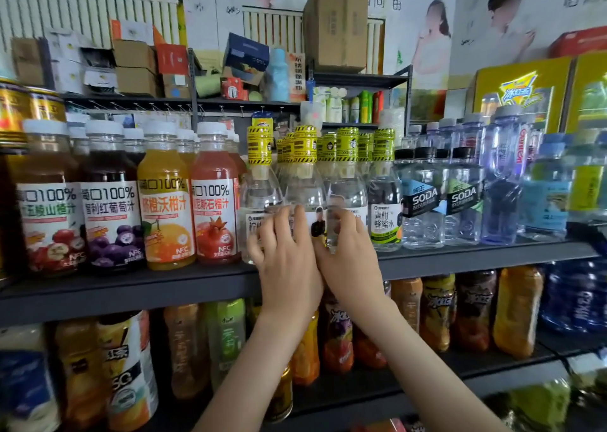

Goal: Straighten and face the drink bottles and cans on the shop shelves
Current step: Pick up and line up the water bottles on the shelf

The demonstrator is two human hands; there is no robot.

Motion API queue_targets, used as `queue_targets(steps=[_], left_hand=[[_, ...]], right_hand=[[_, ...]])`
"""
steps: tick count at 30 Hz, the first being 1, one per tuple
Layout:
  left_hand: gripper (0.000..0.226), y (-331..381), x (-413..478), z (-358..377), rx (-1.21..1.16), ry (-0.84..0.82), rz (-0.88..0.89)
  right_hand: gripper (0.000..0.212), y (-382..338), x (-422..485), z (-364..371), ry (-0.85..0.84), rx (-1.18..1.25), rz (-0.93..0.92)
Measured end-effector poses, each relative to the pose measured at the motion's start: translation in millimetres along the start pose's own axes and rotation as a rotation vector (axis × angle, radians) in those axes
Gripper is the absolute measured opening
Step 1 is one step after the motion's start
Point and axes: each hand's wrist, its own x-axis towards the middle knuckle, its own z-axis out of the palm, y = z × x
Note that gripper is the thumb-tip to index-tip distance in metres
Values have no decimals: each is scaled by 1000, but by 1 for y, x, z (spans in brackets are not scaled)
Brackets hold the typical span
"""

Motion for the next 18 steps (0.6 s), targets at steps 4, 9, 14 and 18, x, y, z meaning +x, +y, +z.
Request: queue_targets(steps=[4,9,14,18], left_hand=[[58,26,-1,-15,-99,10,46],[57,99,-10,-16,-420,-151,61],[50,188,-26,3,-598,-242,52],[47,272,-38,30,-647,-275,51]], right_hand=[[33,3,-1,-38,69,43,-47],[25,43,-8,-108,145,51,9],[22,110,-20,-189,168,-12,70],[20,174,-27,-261,155,-59,111]])
